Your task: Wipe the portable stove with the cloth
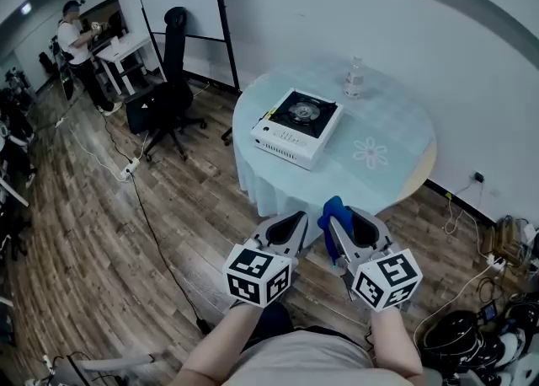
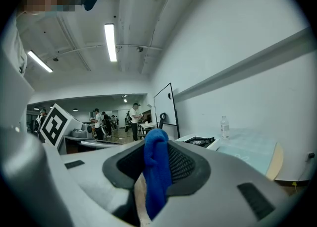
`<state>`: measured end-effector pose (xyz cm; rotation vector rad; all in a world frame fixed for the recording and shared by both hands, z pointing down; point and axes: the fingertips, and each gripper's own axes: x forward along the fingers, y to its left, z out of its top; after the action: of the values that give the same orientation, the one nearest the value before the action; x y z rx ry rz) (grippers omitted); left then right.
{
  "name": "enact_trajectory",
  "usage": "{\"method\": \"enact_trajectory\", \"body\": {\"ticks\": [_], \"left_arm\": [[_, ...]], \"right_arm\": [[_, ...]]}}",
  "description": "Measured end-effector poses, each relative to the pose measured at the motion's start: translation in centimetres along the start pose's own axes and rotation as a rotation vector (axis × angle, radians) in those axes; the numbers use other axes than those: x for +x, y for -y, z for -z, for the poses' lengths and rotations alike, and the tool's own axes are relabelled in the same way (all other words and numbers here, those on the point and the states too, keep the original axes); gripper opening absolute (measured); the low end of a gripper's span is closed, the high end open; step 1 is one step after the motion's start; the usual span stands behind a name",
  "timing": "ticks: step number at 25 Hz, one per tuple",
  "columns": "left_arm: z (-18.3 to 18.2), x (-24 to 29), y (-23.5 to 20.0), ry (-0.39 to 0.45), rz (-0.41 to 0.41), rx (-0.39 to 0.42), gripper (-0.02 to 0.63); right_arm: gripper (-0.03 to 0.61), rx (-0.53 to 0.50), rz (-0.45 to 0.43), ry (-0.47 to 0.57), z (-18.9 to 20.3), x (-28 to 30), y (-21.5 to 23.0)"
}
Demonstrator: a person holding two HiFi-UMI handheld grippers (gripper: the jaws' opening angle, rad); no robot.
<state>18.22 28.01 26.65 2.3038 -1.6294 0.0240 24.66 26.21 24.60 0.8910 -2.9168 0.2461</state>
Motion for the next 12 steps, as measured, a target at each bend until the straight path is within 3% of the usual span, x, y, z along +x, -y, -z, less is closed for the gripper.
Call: {"method": "enact_trajectory", "body": {"ticks": [12], "left_arm": [[-4.1, 8.0, -10.4, -0.028, 0.08, -0.023, 0.018]], "right_arm": [[0.126, 0.03, 0.069, -0.048, -1.2, 12.7, 4.9]]}}
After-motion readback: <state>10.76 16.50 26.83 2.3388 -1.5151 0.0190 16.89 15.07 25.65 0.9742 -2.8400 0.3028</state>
